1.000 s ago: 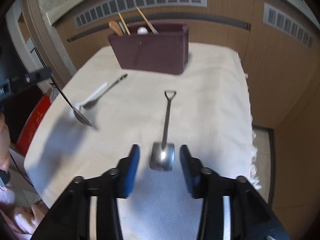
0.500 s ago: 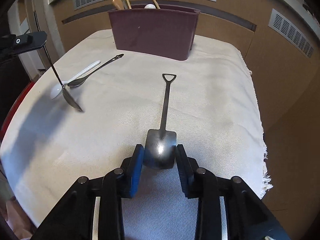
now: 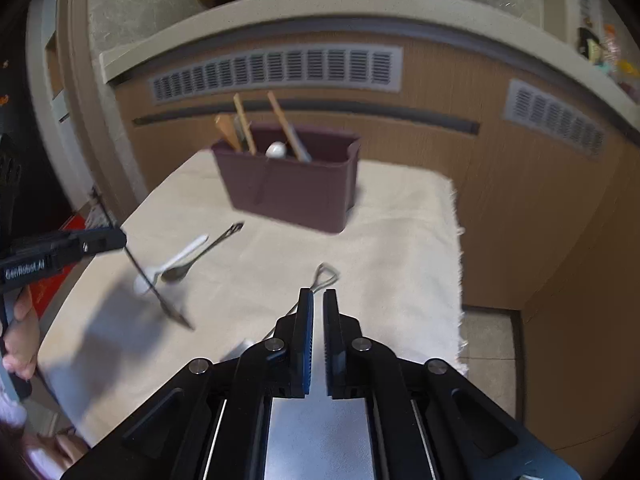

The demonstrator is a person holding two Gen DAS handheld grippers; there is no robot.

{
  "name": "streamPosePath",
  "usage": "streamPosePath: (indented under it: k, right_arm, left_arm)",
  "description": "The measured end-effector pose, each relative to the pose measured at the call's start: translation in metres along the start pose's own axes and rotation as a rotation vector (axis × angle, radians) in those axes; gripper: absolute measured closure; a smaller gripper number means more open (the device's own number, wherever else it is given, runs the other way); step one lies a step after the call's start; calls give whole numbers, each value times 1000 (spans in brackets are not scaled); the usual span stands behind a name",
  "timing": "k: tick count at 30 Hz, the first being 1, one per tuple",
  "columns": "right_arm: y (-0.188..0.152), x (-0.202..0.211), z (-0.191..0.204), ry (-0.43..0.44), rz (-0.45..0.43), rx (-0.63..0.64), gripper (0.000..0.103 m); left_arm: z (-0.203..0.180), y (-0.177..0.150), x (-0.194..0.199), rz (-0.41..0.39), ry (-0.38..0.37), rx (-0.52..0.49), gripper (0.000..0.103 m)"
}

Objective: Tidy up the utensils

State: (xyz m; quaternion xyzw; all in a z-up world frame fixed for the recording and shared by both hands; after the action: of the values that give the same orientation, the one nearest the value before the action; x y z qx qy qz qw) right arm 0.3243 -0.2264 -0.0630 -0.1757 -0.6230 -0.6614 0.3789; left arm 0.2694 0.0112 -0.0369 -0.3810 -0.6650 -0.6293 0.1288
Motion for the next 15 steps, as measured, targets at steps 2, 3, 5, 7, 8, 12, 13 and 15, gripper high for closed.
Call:
streamPosePath:
  k: [2, 3, 5, 7, 8, 12, 13, 15]
  right_arm:
    - [-11, -10, 1, 5, 35, 6, 96]
    - [-18, -18, 3, 12, 76, 16, 93]
    - [-32, -29, 9, 32, 131, 17, 88]
    - [-45, -39, 19, 59, 151, 2, 78]
    - [-51, -42, 24, 66, 160, 13, 78]
    - [-68, -53, 39, 16, 189, 159, 78]
    - [-71, -54, 38, 0, 195, 192, 71]
    - [-75, -56, 33, -39, 199, 232, 57]
  left_arm:
    - [2, 0, 0, 0, 3, 5, 91]
    - [2, 0, -1, 1, 5, 8, 91]
    - [3, 0, -1, 1, 5, 11, 91]
    - [4, -1, -2, 4, 5, 10, 91]
    - [4, -1, -2, 5, 5, 8, 91]
    - [4, -2, -1, 11, 4, -6, 91]
    - [4, -2, -1, 9, 5, -7, 91]
    - [6, -2, 0, 4, 9, -1, 91]
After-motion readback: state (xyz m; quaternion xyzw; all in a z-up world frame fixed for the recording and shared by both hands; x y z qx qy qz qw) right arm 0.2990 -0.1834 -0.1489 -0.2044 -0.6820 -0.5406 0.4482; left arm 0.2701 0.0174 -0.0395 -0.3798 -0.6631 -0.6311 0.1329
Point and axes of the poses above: each gripper's, at about its wrist camera, not at the fingertips, and x roughly against the way its jaws point, z to its left, y to its top, the point moved 4 cm from there along -x, roughly the way its jaws point, and after that the axes turned 10 degrees about -x, right-handed, at the moved point
